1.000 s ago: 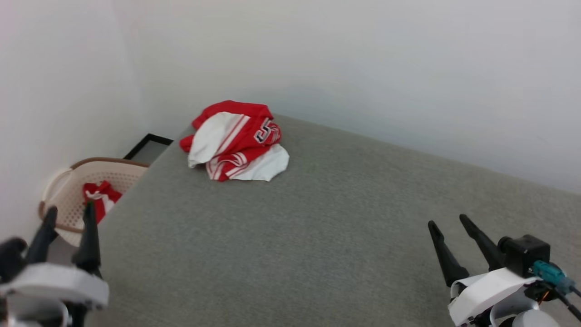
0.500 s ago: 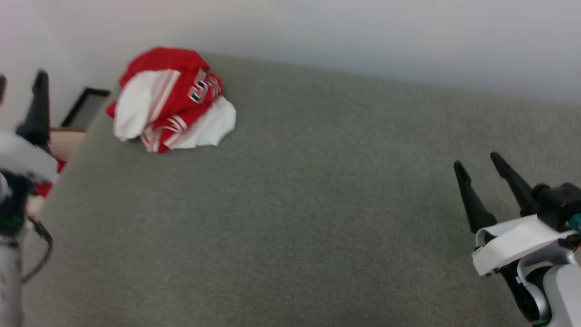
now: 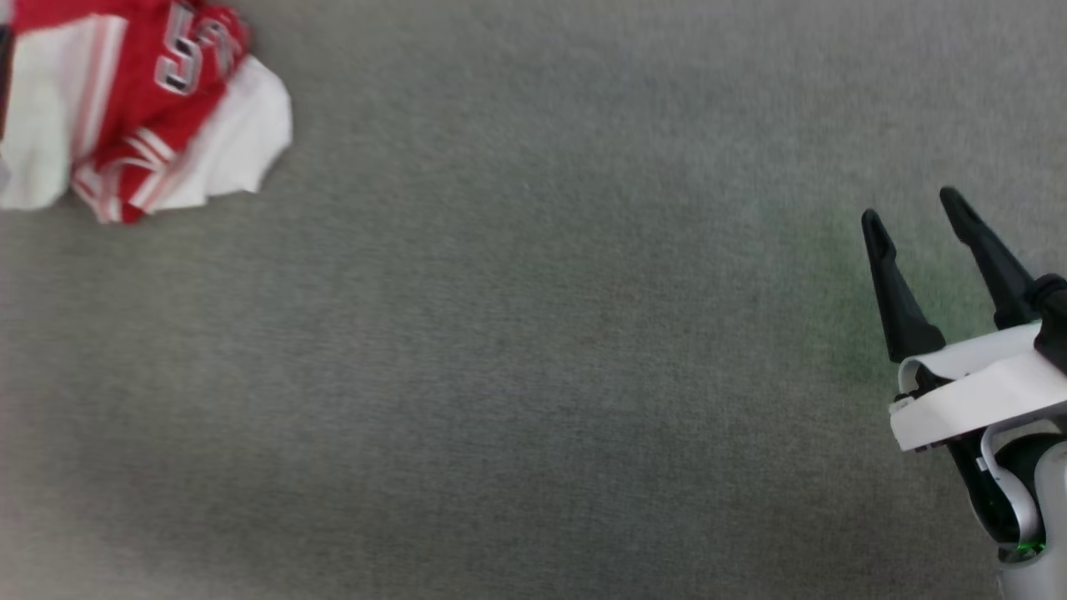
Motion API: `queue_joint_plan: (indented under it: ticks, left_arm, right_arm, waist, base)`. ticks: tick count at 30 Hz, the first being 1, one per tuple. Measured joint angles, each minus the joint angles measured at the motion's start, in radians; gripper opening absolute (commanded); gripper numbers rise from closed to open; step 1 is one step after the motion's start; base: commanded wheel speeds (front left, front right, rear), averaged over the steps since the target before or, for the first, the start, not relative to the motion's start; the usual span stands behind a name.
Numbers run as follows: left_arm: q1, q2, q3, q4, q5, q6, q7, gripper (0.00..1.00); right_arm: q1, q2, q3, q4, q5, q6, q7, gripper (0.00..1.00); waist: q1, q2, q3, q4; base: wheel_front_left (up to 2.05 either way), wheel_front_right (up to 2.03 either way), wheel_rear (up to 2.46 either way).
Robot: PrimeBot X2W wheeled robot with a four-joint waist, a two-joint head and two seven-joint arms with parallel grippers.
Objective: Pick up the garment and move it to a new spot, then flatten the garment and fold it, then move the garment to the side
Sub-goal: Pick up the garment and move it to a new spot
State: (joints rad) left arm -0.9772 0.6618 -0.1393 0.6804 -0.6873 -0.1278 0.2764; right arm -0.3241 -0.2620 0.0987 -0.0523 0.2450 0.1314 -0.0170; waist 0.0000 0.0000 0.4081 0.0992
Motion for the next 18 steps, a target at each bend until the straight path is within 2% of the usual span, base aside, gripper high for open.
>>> queue_joint_plan:
  ticks: [10, 18]
  left_arm:
    - [-0.198, -0.01, -0.111, 0.271, -0.018, -0.001, 0.136, 1.0]
    - [-0.275, -0.012, -0.162, 0.384, -0.048, 0.0, 0.151, 1.0]
  right_arm:
    - [-0.039, 0.007, -0.009, -0.076, -0.02, 0.0, 0.038, 1.0]
    - [-0.055, 0.008, -0.003, -0.098, -0.025, 0.0, 0.053, 1.0]
  waist:
    - [0.0, 0.0, 0.166, -0.056]
    - [0.0, 0.0, 0.237, -0.095]
  base:
    - [0.0, 0.0, 0.0]
    - [0.0, 0.0, 0.0]
